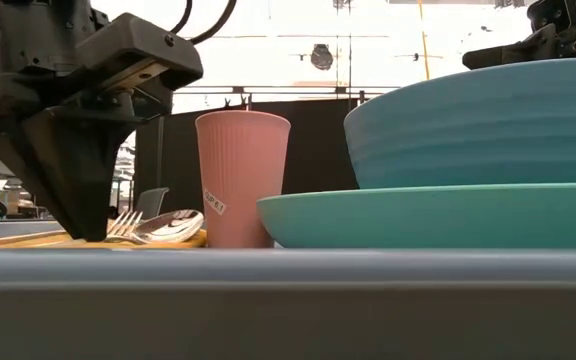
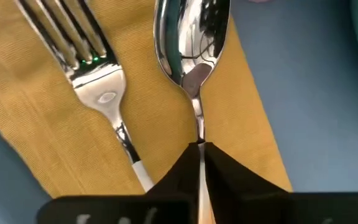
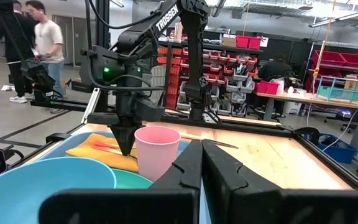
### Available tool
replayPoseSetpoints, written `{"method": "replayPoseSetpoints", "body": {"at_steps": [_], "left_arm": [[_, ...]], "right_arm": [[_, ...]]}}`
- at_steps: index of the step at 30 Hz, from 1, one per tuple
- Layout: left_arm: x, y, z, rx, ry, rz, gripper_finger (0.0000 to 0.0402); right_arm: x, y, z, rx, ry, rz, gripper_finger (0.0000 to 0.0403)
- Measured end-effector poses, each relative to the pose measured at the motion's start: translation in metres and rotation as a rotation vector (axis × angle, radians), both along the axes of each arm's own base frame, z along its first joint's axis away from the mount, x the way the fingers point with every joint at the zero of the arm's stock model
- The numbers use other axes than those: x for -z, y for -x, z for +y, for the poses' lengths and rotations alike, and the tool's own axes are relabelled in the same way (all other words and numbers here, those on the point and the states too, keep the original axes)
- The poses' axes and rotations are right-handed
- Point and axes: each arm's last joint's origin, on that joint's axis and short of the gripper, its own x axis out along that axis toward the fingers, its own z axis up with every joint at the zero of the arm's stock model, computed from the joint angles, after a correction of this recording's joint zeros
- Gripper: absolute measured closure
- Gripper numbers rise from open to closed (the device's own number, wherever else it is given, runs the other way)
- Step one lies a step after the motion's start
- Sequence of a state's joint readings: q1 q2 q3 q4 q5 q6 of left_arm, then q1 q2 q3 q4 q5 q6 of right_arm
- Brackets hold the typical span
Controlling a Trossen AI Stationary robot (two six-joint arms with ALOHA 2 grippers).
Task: Set up tray
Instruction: Adjust the silverware
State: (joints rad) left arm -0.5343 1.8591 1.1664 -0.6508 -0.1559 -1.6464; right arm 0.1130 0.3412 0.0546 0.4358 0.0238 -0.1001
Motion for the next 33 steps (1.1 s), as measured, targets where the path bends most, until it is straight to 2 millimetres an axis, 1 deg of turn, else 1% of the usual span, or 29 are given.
{"method": "replayPoseSetpoints", "body": {"at_steps": [6, 10, 15, 23, 25, 30, 33], "left_arm": [[0.0, -0.002, 0.0, 0.021, -0.006, -0.014, 0.0339], [0.0, -0.002, 0.0, 0.015, -0.006, -0.015, 0.0329], [0.0, -0.002, 0.0, -0.036, 0.009, -0.015, 0.0342], [0.015, -0.008, -0.001, -0.041, 0.012, 0.009, 0.039], [0.019, -0.009, -0.001, -0.046, 0.012, 0.01, 0.039], [0.02, -0.011, 0.001, -0.077, 0.036, 0.011, 0.0375], [0.019, -0.012, 0.002, -0.08, 0.045, 0.012, 0.0383]], "right_arm": [[0.0, 0.0, 0.0, 0.0, 0.001, 0.0, 0.0403], [0.0, 0.0, 0.0, 0.0, -0.001, 0.0, 0.0403], [0.0, 0.0, 0.0, 0.0, -0.002, 0.0, 0.0403], [0.0, 0.0, 0.0, 0.001, 0.007, 0.0, 0.0403], [0.001, 0.0, 0.0, 0.001, 0.007, 0.005, 0.0403], [0.001, 0.0, 0.0, 0.001, 0.015, 0.006, 0.0403], [0.001, 0.0, 0.0, 0.002, 0.016, 0.006, 0.0403]]}}
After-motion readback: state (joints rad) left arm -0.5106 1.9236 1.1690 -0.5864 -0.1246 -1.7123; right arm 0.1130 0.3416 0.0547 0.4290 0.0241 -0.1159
